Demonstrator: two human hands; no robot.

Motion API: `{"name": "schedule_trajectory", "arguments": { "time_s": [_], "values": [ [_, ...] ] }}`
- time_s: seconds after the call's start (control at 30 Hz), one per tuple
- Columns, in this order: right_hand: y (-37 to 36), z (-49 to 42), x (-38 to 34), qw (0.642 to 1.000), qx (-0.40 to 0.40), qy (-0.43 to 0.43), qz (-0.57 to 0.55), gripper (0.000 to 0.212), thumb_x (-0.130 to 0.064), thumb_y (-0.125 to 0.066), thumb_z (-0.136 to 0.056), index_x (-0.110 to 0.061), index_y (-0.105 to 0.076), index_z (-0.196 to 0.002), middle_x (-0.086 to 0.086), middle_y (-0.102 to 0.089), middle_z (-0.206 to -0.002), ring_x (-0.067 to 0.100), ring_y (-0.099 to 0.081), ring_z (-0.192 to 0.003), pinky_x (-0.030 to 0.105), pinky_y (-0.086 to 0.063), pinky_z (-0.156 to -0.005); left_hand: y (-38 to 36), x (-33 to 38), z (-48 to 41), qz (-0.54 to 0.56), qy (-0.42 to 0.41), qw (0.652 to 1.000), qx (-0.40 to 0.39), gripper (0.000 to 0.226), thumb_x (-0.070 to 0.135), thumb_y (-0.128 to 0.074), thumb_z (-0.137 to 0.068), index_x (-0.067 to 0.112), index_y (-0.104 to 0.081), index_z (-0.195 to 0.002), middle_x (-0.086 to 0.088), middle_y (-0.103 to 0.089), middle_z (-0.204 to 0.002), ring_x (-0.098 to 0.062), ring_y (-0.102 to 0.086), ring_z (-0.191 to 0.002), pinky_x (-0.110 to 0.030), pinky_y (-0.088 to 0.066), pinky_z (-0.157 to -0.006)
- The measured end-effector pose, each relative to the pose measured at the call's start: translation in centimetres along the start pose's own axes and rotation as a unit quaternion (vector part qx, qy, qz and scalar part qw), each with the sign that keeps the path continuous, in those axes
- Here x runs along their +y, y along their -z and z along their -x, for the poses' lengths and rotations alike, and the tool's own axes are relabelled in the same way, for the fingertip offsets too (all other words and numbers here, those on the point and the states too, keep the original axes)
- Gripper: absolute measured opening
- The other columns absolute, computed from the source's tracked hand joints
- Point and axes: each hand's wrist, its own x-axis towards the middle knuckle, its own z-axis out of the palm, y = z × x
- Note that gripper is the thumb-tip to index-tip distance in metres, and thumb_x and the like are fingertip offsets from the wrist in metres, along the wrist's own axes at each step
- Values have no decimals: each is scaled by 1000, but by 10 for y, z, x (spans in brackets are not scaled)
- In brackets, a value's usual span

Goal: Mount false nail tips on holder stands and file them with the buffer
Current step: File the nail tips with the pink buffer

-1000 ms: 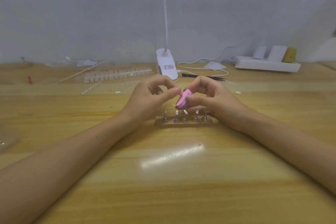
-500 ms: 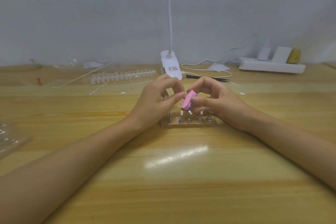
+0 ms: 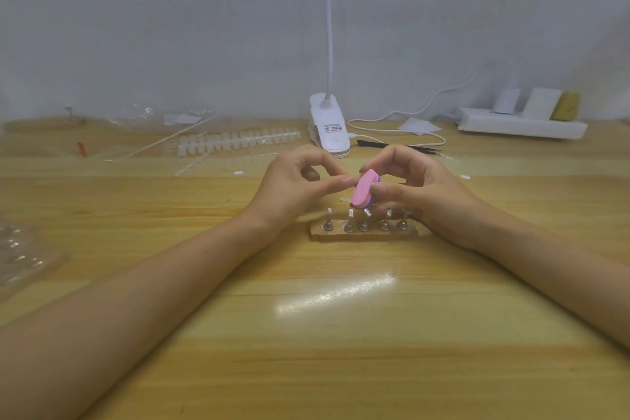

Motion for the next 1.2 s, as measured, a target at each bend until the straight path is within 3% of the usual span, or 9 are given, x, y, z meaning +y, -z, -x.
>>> {"name": "schedule_trajectory", "arguments": {
  "time_s": [0.23, 0.5, 0.8, 0.9, 1.0, 1.2],
  "values": [
    [-1, -1, 1, 1000, -15, -13, -2, 13, -13, -67, -89, -11, -58, -98, 14, -75, -107, 29, -74, -99, 25, -57, -75, 3, -1, -2, 61, 5, 998, 17, 8, 18, -77, -80, 19, -71, -75, 19, -66, -71, -2, -46, -58, -8, -37, -55],
    [1, -2, 2, 1000, -13, -4, -11, 8, -17, -72, -86, -19, -65, -89, 9, -74, -102, 31, -71, -106, 29, -58, -79, 0, -5, -4, 4, -28, 999, 36, 9, 24, -81, -75, 25, -73, -73, 6, -70, -86, -6, -53, -66, -12, -40, -64],
    [0, -2, 1, 1000, -15, -6, -6, 15, -20, -73, -85, -22, -66, -99, 9, -75, -108, 29, -72, -106, 27, -58, -78, -1, -4, -4, 3, -26, 1000, -3, 7, 28, -75, -83, 26, -71, -78, 10, -65, -93, 0, -55, -70, -15, -41, -66],
    [2, -1, 2, 1000, -10, -16, -19, 23, -22, -72, -87, -21, -65, -110, 12, -75, -110, 28, -72, -105, 27, -58, -79, -1, -4, -3, -2, -35, 999, -2, 9, 24, -73, -86, 23, -68, -79, 11, -62, -93, 1, -54, -69, -16, -41, -67],
    [3, -2, 3, 998, 27, -19, -47, 21, -20, -72, -86, -17, -66, -106, 14, -76, -108, 29, -72, -105, 28, -58, -79, 0, -4, -4, 8, -37, 999, 39, 9, 20, -75, -83, 18, -68, -78, 5, -64, -92, 0, -53, -69, -18, -42, -72],
    [1, -2, 3, 999, -2, -21, 26, 18, -20, -73, -88, -10, -72, -104, 12, -76, -105, 27, -73, -103, 28, -58, -80, -1, -4, -2, -19, -57, 998, 30, 11, 25, -78, -79, 22, -69, -73, 14, -61, -83, 2, -54, -71, -10, -38, -65]
  ]
}}
